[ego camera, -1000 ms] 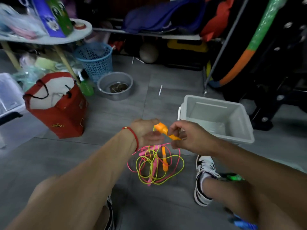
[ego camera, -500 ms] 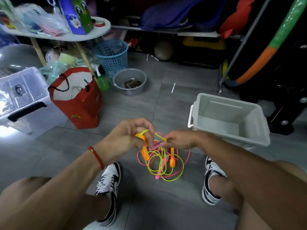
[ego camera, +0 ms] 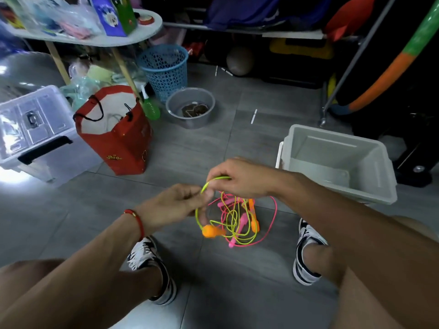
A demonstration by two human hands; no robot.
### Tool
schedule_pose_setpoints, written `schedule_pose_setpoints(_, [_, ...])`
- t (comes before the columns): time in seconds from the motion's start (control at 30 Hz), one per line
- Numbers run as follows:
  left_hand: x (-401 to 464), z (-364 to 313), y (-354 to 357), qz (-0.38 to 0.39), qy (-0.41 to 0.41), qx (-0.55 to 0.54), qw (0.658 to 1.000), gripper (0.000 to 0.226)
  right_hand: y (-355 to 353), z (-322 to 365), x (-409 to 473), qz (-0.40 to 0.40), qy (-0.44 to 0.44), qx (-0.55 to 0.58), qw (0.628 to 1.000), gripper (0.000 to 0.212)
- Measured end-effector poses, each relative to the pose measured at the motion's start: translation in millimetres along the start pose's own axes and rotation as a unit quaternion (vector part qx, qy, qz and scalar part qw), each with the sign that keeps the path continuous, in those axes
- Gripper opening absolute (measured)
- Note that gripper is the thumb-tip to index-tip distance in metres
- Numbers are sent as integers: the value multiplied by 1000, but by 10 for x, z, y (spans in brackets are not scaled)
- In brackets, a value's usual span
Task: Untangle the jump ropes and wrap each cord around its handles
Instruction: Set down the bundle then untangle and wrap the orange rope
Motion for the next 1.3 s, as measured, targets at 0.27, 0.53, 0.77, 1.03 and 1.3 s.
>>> schedule_pose_setpoints(0.27, [-143, 166, -228, 12, -30, 96, 995, 44, -4, -1383, -270, 94, 219, -130, 962, 30])
schedule_pose_setpoints(0.53, [-27, 224, -3, 15, -23, 65, 997, 14, -30, -79, -63, 3, -2, -76, 997, 38])
schedule_pose_setpoints(0.77, [-81, -53, -75, 43, -3, 55, 998, 32, 309, -647, -37, 109, 97, -47, 988, 43])
schedule_pose_setpoints(1.03, [-450, 252, -118, 158, -160, 3, 974, 33, -583, -1381, -307, -116, 191, -83, 971, 14])
schedule_pose_setpoints(1.3, [-83, 297, -104, 35, -130, 68, 989, 35, -551, -417, -216, -120, 15, 57, 991, 24])
Point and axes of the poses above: each hand's wrist, its own x-axis towards the middle knuckle, its own y-axis out of the palm, z = x × y, the point moved 10 cm from there along x, towards the middle knuckle, and after that the axes turned 11 degrees about z, right-handed, at the moved point
